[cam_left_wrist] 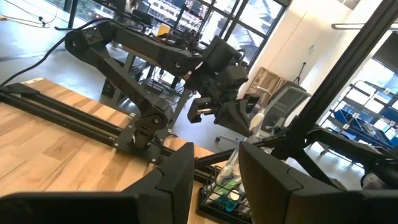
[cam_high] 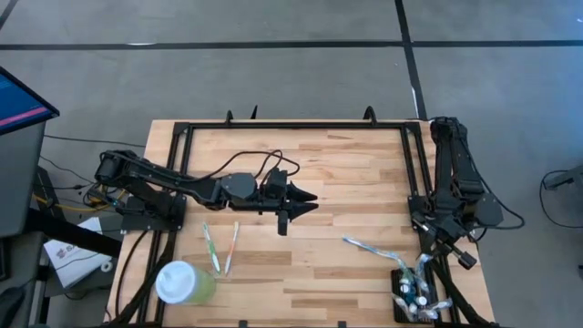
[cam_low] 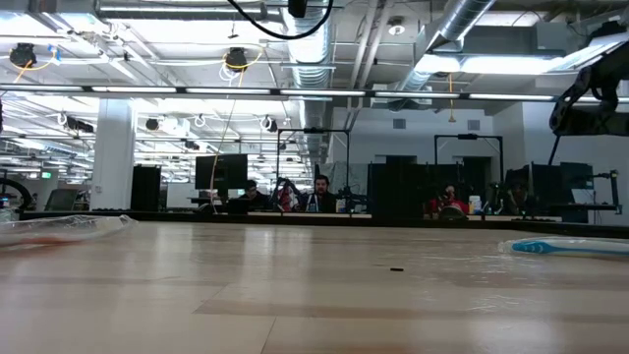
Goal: Pick & Place toothbrushing station
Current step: Put the left blue toothbrush into the black organizer
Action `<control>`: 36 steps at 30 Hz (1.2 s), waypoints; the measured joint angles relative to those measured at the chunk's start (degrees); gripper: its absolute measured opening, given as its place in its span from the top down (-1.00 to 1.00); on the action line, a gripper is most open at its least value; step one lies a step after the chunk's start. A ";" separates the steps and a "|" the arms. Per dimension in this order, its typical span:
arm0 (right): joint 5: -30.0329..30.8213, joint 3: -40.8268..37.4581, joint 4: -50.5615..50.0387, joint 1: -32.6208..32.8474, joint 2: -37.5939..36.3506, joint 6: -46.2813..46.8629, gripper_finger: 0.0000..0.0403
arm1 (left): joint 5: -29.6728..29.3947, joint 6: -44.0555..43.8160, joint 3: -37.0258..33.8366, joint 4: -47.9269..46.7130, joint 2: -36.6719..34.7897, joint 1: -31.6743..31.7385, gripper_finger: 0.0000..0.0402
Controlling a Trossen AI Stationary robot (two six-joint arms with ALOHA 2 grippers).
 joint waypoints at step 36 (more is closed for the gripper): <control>-28.28 0.00 16.93 -13.83 -2.90 -25.20 0.99 | 0.00 -1.10 0.00 -0.44 0.00 0.17 0.40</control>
